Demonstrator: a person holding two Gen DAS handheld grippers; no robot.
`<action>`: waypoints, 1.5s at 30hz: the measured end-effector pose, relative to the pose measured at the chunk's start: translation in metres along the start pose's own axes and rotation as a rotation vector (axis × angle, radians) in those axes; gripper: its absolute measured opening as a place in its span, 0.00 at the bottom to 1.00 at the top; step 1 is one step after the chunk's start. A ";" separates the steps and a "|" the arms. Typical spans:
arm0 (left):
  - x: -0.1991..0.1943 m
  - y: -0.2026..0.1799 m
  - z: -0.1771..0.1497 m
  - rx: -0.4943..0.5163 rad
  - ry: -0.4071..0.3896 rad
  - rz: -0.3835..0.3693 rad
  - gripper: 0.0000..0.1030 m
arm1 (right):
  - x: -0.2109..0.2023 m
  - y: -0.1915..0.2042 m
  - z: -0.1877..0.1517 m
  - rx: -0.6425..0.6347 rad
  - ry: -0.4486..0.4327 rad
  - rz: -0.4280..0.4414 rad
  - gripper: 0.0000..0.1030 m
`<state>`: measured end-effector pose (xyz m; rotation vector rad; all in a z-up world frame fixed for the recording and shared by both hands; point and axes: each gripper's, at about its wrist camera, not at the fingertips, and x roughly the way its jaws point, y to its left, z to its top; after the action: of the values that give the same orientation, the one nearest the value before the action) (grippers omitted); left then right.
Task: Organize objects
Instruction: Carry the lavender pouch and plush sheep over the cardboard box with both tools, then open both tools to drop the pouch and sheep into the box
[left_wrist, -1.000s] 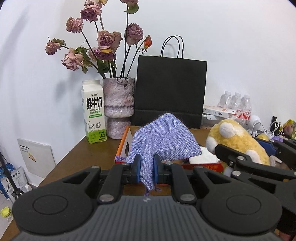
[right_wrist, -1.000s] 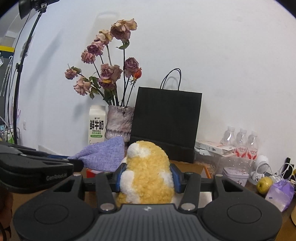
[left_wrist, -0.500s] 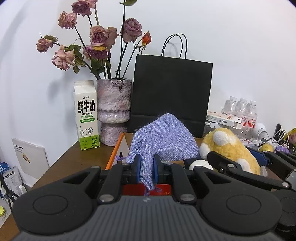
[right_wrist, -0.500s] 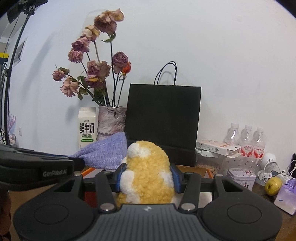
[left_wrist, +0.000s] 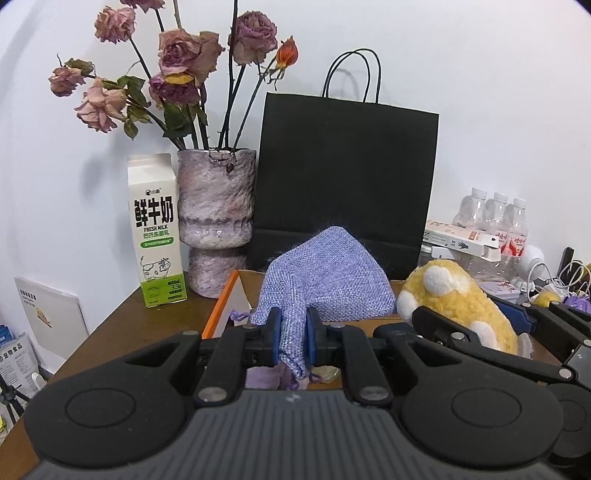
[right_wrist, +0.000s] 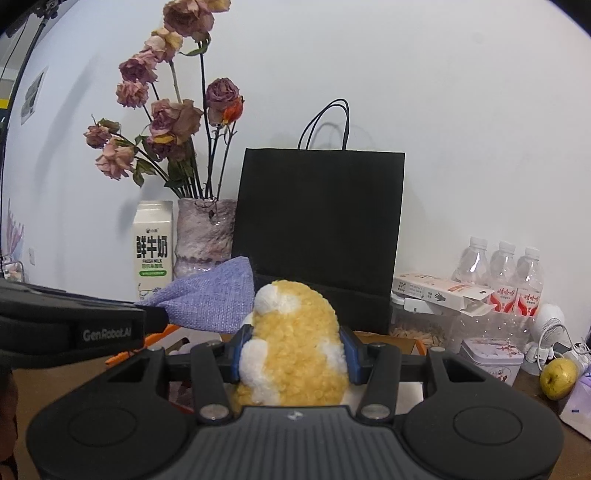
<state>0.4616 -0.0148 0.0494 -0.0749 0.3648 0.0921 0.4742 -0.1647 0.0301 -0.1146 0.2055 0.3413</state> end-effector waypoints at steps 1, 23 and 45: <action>0.004 0.000 0.001 0.001 0.002 0.000 0.13 | 0.004 -0.001 0.000 0.000 0.003 0.001 0.46; 0.072 0.003 0.004 0.031 0.047 0.026 0.14 | 0.070 -0.023 -0.006 -0.015 0.072 -0.014 0.46; 0.088 0.003 -0.003 0.061 0.077 0.010 0.45 | 0.088 -0.029 -0.017 -0.008 0.152 -0.014 0.59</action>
<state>0.5427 -0.0057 0.0150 -0.0160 0.4450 0.0880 0.5620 -0.1659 -0.0039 -0.1498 0.3535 0.3195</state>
